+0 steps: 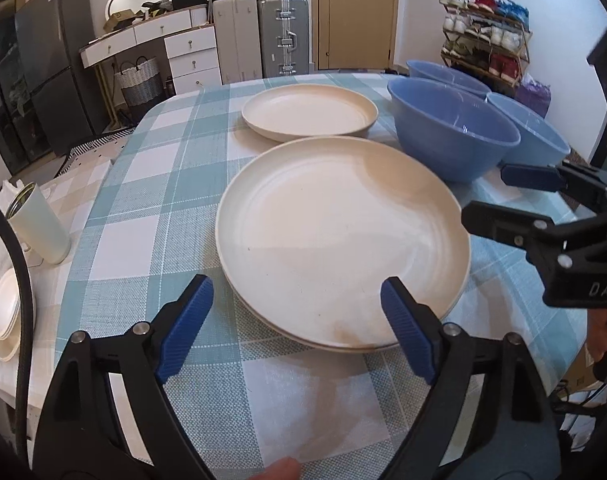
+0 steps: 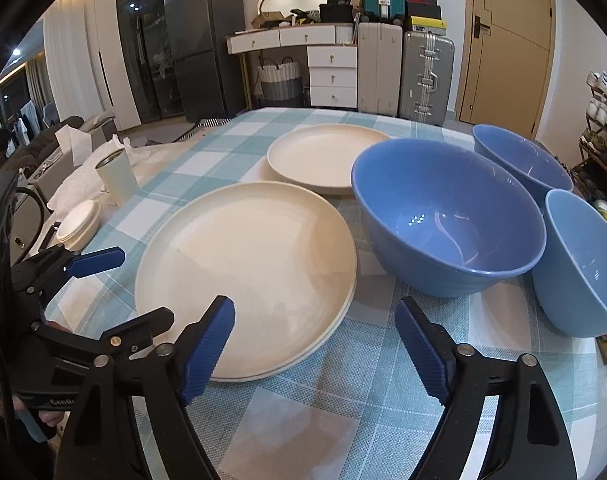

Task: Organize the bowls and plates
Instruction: 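Withdraw both grippers and move them toward the next cream plate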

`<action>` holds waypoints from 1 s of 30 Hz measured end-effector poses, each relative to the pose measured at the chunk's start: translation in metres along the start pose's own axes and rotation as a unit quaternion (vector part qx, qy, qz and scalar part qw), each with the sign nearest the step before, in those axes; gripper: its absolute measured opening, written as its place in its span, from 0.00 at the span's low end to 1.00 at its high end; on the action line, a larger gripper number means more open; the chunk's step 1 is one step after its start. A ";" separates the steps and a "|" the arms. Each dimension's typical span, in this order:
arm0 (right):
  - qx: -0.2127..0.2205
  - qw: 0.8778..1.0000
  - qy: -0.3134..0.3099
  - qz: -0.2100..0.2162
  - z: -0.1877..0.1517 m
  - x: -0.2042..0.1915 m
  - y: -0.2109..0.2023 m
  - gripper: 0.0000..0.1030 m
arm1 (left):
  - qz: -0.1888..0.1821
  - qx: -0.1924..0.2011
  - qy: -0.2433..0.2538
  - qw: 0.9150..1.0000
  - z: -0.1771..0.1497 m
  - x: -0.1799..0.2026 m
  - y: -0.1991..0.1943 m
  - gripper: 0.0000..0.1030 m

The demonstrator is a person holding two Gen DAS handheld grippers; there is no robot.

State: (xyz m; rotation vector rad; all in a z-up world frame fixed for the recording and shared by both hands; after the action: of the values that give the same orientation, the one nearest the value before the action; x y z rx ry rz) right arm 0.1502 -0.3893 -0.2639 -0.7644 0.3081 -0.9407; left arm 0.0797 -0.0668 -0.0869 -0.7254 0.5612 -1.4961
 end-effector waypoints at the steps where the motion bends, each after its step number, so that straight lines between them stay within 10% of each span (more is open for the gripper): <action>1: 0.003 1.000 -0.002 -0.001 0.001 0.000 -0.002 0.84 | -0.001 0.002 -0.004 1.000 0.002 -0.001 -0.002 0.85; 4: 0.016 1.000 -0.005 -0.002 0.008 0.001 -0.011 0.89 | 0.006 0.016 -0.007 1.000 0.009 -0.004 -0.010 0.98; 30: 0.090 0.996 -0.012 0.004 0.092 0.050 -0.057 0.99 | 0.027 0.064 -0.054 0.996 0.095 -0.027 -0.043 0.98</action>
State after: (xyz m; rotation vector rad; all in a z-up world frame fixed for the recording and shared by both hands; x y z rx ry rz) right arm 0.1945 -0.4089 -0.1545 -0.6078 0.2018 -0.9369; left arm 0.1198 -0.0294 0.0058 -0.6804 0.3965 -1.4199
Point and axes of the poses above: each gripper's, at about its wrist camera, not at the fingertips, and y roughly the way its jaws point, x to its right, z to its top, the point moved 10 cm from there along y, roughly the way its jaws point, and after that the axes turned 8 degrees about -y, right-handed, at the moved point
